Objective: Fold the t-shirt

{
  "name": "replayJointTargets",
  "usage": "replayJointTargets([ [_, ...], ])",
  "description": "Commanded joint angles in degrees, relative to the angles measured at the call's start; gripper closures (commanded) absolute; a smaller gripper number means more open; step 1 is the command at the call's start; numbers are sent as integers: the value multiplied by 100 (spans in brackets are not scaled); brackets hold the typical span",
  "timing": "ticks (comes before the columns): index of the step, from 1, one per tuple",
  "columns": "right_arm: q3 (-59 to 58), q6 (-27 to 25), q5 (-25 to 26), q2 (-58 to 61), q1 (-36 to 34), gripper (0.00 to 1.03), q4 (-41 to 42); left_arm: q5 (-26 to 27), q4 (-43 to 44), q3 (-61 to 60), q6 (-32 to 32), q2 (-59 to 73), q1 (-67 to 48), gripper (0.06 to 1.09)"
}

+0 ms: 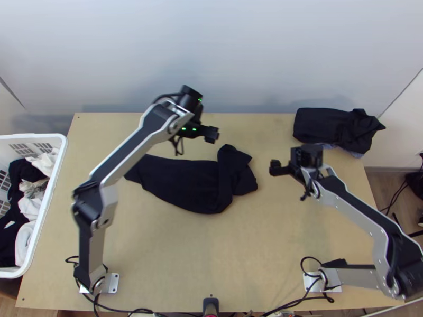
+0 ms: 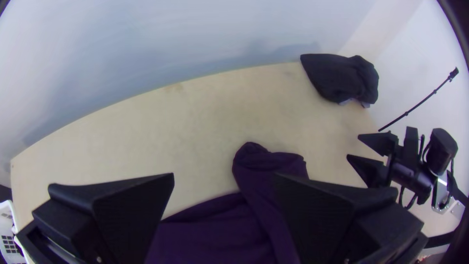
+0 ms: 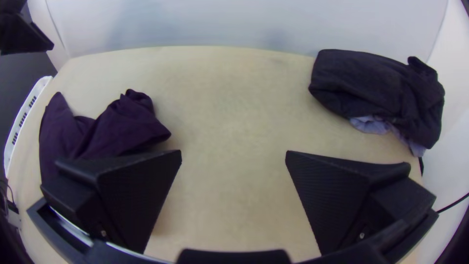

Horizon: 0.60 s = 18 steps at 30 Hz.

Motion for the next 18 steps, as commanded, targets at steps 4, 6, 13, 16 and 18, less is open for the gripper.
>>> replayJointTargets([
  [4, 1010, 395, -356, 1218, 332, 4, -209, 74, 493, -2264, 75, -1865, 382, 11],
  [6, 1089, 395, -435, 1359, 376, 4, -209, 74, 608, -2800, 49, -2146, 496, 11],
  [13, 1397, 395, -716, 1772, 490, 6, -534, 65, 968, -4128, 49, -2946, 663, 11],
  [16, 1678, 535, -830, 2018, 499, 6, -719, 48, 1021, -4435, 31, -3148, 733, 11],
  [18, 1827, 562, -857, 2132, 534, 6, -762, 21, 1047, -4655, 31, -3289, 777, 11],
])
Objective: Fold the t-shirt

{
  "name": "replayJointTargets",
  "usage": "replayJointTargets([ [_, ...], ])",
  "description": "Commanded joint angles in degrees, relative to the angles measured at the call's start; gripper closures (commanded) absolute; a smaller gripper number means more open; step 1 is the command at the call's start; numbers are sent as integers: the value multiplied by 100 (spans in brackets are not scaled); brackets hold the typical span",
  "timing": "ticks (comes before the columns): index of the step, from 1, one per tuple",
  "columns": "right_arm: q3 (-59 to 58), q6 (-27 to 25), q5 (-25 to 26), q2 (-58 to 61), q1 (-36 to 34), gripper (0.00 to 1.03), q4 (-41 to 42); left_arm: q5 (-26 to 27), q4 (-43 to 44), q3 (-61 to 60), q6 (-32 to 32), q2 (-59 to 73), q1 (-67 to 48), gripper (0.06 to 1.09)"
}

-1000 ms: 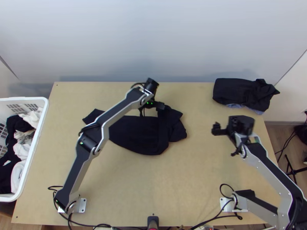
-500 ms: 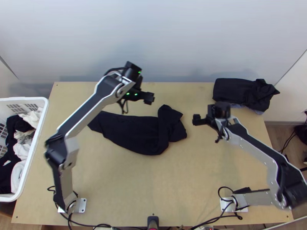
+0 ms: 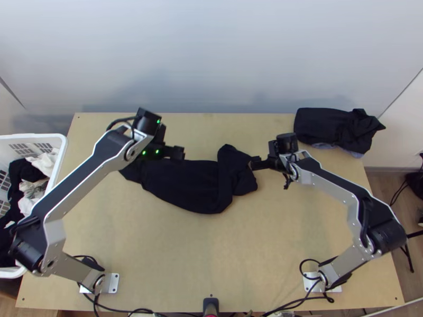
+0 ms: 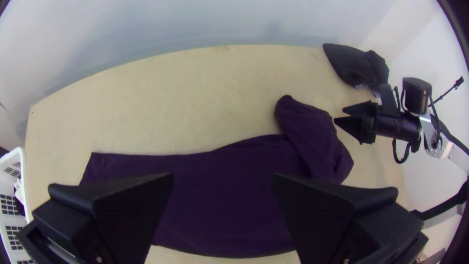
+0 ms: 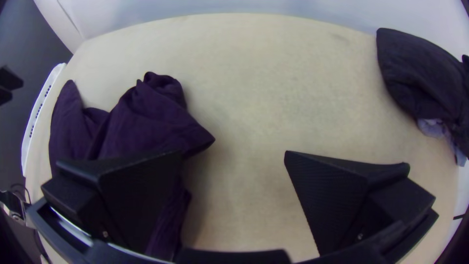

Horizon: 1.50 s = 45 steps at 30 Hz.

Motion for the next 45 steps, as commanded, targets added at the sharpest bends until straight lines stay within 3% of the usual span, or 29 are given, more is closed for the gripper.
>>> replayJointTargets([
  [1, 540, 133, -179, 506, 128, 6, -266, -40, 236, -1056, -6, -693, 165, 11],
  [17, 1340, 81, -337, 954, 708, 7, -926, -66, 430, -1601, -68, -991, 183, 11],
  [22, 1314, 19, -329, 893, 743, 24, -926, -75, 526, -1697, -59, -974, 183, 11],
  [26, 1287, -113, -329, 779, 726, 51, -926, -75, 544, -1724, -59, -930, 174, 11],
  [30, 1252, -174, -329, 770, 699, 51, -926, -75, 544, -1750, -50, -930, 156, 11],
  [31, 1235, -218, -329, 761, 699, 58, -926, -75, 553, -1759, -50, -921, 156, 11],
  [33, 1226, -271, -285, 726, 708, 92, -917, -75, 553, -1768, -50, -921, 165, 11],
  [34, 1199, -271, -285, 682, 708, 97, -926, -75, 553, -1776, -50, -921, 165, 11],
  [45, 1103, -376, 40, 76, 752, 99, -926, -75, 553, -2058, -50, -1123, 104, 11],
])
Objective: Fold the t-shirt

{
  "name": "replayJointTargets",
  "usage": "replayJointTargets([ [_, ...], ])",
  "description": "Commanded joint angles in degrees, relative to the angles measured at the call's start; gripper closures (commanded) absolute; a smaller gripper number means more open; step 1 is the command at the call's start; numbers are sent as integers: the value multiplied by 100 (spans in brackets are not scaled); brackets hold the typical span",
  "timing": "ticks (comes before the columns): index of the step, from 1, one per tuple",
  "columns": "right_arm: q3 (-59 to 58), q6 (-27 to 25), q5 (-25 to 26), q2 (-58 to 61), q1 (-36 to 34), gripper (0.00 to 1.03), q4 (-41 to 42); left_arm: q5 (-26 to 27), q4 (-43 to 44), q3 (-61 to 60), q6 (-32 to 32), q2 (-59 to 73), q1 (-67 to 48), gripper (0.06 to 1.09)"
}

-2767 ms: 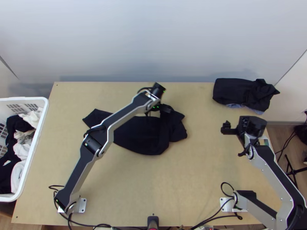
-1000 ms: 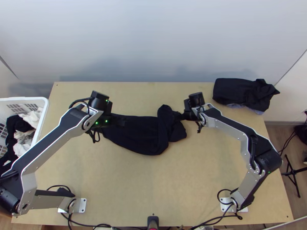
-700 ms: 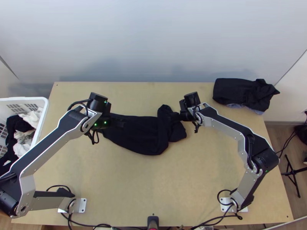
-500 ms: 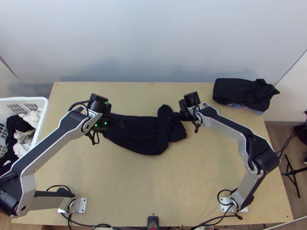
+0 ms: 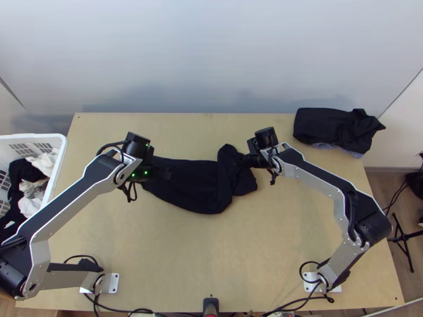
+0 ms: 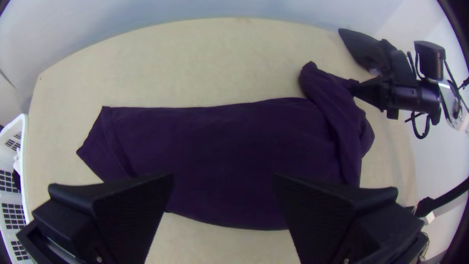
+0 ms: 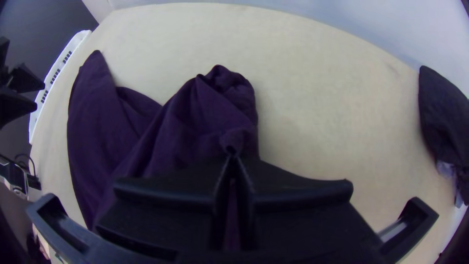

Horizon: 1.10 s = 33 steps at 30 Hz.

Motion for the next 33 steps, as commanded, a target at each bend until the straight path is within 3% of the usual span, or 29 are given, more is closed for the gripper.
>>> replayJointTargets([
  [1, 74, -44, 255, -535, -11, 99, 1, 12, -5, -200, -4, -197, -113, 11],
  [5, 812, 17, 439, -931, -46, 99, -430, 12, -31, -341, 40, -381, -306, 11],
  [14, 4117, 61, 685, -1106, 235, 99, -2012, 12, -5, -490, 180, -460, -447, 11],
  [18, 5277, 52, 861, -1027, 393, 100, -2293, 12, 13, -472, 180, -487, -667, 11],
  [27, 5540, -18, 1081, -1185, 534, 99, -2337, -14, 320, -622, 550, -557, -1422, 11],
  [29, 5470, -18, 1090, -1238, 517, 100, -2398, -313, 610, -657, 646, -663, -1607, 11],
  [33, 5215, -18, 1081, -1396, 455, 99, -2460, -1473, 1296, -789, 1182, -504, -2170, 11],
])
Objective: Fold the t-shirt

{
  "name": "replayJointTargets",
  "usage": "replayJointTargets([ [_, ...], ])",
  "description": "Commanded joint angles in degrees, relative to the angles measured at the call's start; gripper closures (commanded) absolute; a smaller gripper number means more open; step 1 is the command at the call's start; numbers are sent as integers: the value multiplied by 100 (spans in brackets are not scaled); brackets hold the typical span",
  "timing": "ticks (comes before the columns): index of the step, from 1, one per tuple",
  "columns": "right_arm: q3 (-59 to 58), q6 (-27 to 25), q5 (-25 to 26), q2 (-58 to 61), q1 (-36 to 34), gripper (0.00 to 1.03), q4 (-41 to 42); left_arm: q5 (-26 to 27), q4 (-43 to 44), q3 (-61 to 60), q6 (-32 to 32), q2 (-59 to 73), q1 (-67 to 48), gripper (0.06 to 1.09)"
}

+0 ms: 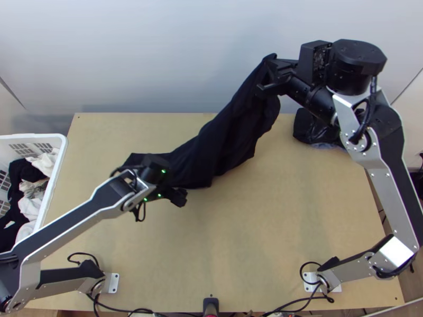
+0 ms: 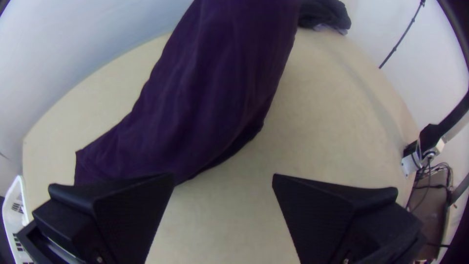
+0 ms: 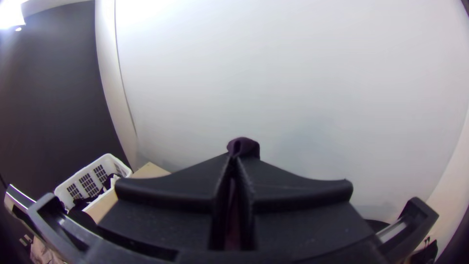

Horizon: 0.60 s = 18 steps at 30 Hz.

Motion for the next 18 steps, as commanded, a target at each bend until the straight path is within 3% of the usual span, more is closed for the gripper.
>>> replayJointTargets([
  [1, -127, -16, 38, -203, -41, 99, -132, -1348, 923, -206, 716, 128, -894, 11],
  [4, -206, -24, 47, -229, -50, 99, -167, -1936, 1670, -443, 1287, 268, -1369, 11],
  [7, -232, -24, 47, -221, -76, 100, -194, -2095, 1996, -548, 1718, 400, -1782, 11],
  [11, -285, -24, 47, -229, -120, 99, -238, -2156, 2356, -469, 1893, 840, -2072, 11],
  [18, -329, -24, 47, -273, -199, 99, -290, -2842, 2971, -39, 2131, 2219, -2054, 11],
])
